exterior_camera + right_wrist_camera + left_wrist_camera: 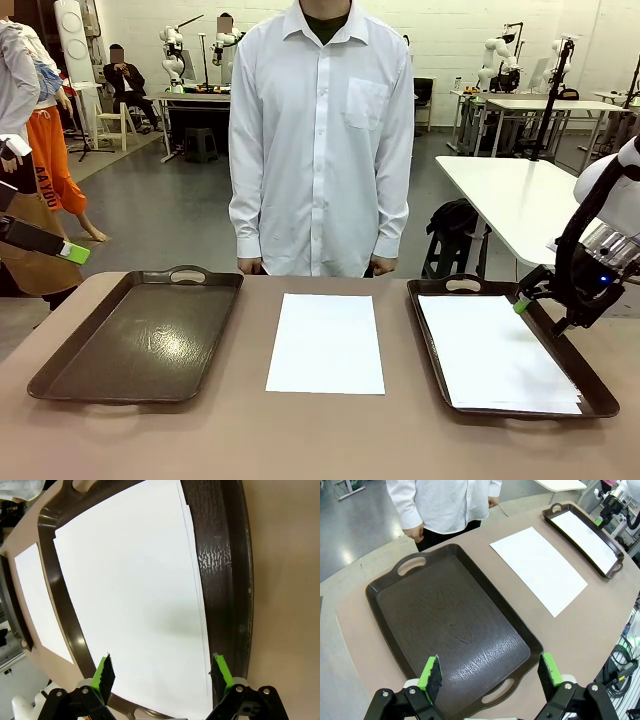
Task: Sort the A4 documents.
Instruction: Receive the A4 Paper.
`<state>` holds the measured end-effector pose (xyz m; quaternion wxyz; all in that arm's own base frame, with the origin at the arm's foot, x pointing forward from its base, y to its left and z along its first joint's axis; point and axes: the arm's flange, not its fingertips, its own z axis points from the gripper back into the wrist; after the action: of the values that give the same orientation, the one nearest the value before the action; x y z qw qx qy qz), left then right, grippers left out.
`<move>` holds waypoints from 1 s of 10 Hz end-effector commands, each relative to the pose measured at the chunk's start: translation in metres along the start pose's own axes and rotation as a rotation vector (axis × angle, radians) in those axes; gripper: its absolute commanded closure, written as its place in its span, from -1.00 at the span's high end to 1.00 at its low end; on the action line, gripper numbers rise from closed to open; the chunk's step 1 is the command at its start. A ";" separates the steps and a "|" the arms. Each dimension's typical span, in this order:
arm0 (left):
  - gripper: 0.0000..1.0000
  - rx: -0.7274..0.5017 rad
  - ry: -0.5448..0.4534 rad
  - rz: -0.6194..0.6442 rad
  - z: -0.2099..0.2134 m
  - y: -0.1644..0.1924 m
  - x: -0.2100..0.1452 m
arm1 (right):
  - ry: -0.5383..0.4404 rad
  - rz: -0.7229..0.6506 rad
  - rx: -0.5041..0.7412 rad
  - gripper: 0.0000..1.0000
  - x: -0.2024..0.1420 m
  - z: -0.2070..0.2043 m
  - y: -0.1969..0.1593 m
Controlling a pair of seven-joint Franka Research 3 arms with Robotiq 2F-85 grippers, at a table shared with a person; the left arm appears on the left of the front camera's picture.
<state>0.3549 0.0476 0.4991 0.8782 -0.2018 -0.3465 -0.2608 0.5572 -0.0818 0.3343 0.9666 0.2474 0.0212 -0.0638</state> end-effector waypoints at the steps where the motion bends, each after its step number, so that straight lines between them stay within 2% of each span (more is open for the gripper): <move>1: 1.00 -0.019 -0.012 -0.012 -0.002 0.002 -0.002 | -0.150 0.114 -0.073 1.00 -0.007 0.068 0.039; 2: 1.00 -0.019 -0.012 -0.012 -0.002 0.002 -0.002 | -0.231 0.244 -0.087 1.00 -0.031 0.119 0.080; 3: 1.00 -0.019 -0.012 -0.012 -0.002 0.002 -0.002 | -0.309 0.389 -0.176 1.00 -0.068 0.133 0.115; 4: 1.00 -0.019 -0.012 -0.012 -0.002 0.002 -0.002 | -0.329 0.515 -0.205 1.00 -0.097 0.122 0.134; 5: 1.00 -0.019 -0.012 -0.012 -0.002 0.002 -0.002 | -0.299 0.646 -0.183 1.00 -0.121 0.108 0.144; 7: 1.00 -0.019 -0.012 -0.012 -0.002 0.002 -0.002 | -0.182 0.976 -0.042 1.00 -0.173 0.103 0.141; 8: 1.00 -0.019 -0.012 -0.012 -0.002 0.002 -0.002 | -0.169 1.102 -0.007 1.00 -0.200 0.102 0.131; 9: 1.00 -0.019 -0.012 -0.012 -0.002 0.002 -0.002 | -0.254 1.207 0.017 1.00 -0.229 0.102 0.119; 10: 1.00 -0.019 -0.012 -0.012 -0.002 0.002 -0.002 | -0.316 1.229 0.035 1.00 -0.239 0.104 0.114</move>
<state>0.3549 0.0476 0.4992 0.8782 -0.2017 -0.3464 -0.2608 0.3519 0.0090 0.4930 0.8343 0.1926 -0.2304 0.4623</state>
